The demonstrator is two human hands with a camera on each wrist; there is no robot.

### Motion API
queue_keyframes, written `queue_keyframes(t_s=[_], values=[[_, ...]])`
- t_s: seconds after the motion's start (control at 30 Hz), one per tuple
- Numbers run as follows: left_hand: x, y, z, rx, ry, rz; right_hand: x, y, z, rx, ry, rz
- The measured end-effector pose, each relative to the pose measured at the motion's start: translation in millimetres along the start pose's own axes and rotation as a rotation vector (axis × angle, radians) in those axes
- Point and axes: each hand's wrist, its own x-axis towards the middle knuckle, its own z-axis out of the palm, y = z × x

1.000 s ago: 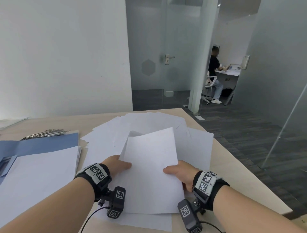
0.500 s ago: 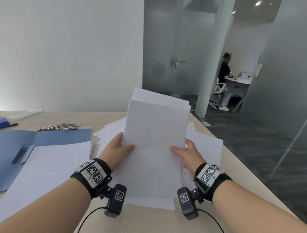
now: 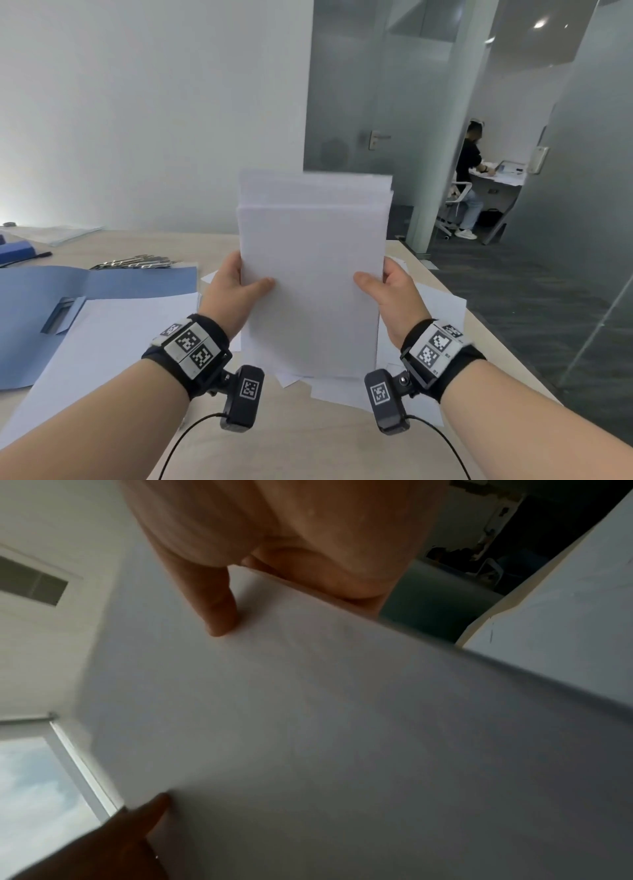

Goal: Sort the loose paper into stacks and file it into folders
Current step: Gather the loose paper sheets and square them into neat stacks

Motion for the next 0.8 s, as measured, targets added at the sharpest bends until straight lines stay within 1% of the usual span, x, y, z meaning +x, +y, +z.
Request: queue_keyframes(t_s=[0.1,0.2,0.4,0.5,0.7,0.8], values=[[-5,-13,0,0.0,-0.013,-0.024,-11,13,-1,0.017,-0.004,0.041],[-7,-16,2,-0.023,-0.016,-0.024,-15,20,-2,0.058,0.01,0.066],[-5,-1,6,-0.146,-0.037,0.017,-9,8,-4,0.109,0.005,0.024],[-7,-1,5,-0.141,-0.053,0.025,-12,10,-6,0.119,-0.013,0.031],[-13,-7,10,-0.142,-0.107,-0.018,-18,25,-6,0.087,-0.031,0.089],[-13,-17,11,-0.134,-0.127,-0.082,-21,33,-7,0.04,-0.053,0.156]])
